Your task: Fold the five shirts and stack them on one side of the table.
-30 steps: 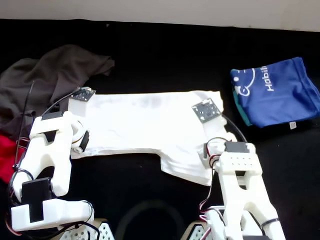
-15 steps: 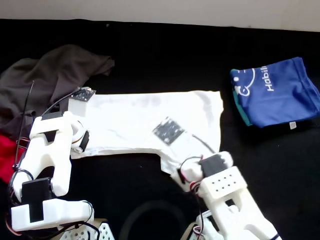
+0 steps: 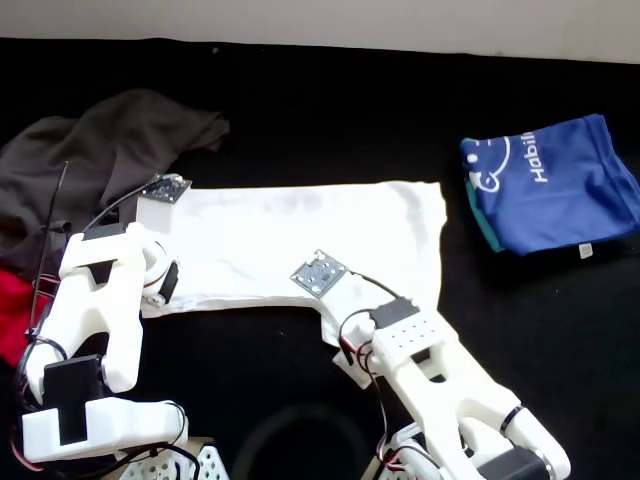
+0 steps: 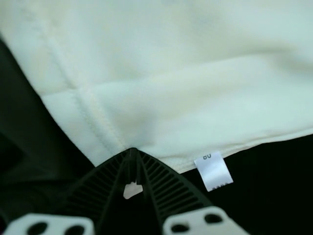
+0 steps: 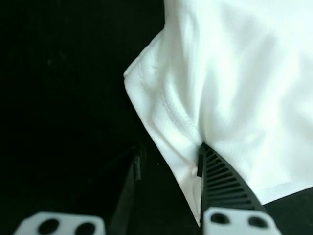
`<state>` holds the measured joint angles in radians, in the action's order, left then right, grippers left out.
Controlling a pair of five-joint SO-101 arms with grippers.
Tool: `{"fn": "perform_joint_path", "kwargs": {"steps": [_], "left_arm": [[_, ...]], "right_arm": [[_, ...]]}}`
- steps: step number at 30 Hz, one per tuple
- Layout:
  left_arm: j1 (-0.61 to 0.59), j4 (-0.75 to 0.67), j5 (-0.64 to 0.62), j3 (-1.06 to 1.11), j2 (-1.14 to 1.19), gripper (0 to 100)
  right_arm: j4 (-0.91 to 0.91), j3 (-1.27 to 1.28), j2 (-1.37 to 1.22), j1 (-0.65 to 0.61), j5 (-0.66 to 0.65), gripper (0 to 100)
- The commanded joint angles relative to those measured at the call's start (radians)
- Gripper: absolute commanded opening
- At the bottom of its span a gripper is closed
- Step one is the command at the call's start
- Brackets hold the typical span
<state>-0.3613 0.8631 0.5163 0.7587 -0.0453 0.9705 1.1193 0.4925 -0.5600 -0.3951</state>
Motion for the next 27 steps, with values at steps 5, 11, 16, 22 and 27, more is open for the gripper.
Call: {"fn": "perform_joint_path", "kwargs": {"steps": [5, 11, 16, 22, 27], "left_arm": [[-0.025, -0.032, -0.005, 0.001, -0.001, 1], [-0.025, -0.032, -0.005, 0.001, -0.001, 1], [-0.025, -0.032, -0.005, 0.001, -0.001, 1], [-0.025, -0.032, -0.005, 0.001, -0.001, 1], [-0.025, -0.032, -0.005, 0.001, -0.001, 1]], "right_arm": [[0.008, -0.051, -0.018, -0.004, 0.008, 17.3], [-0.025, 0.005, -0.019, -0.001, -0.035, 17.3], [-0.114, 0.059, -0.019, 0.062, -0.061, 6.8], [-0.122, 0.03, -0.007, 0.174, -0.064, 0.5], [0.008, -0.099, -0.007, 0.185, -0.097, 0.5]]}}
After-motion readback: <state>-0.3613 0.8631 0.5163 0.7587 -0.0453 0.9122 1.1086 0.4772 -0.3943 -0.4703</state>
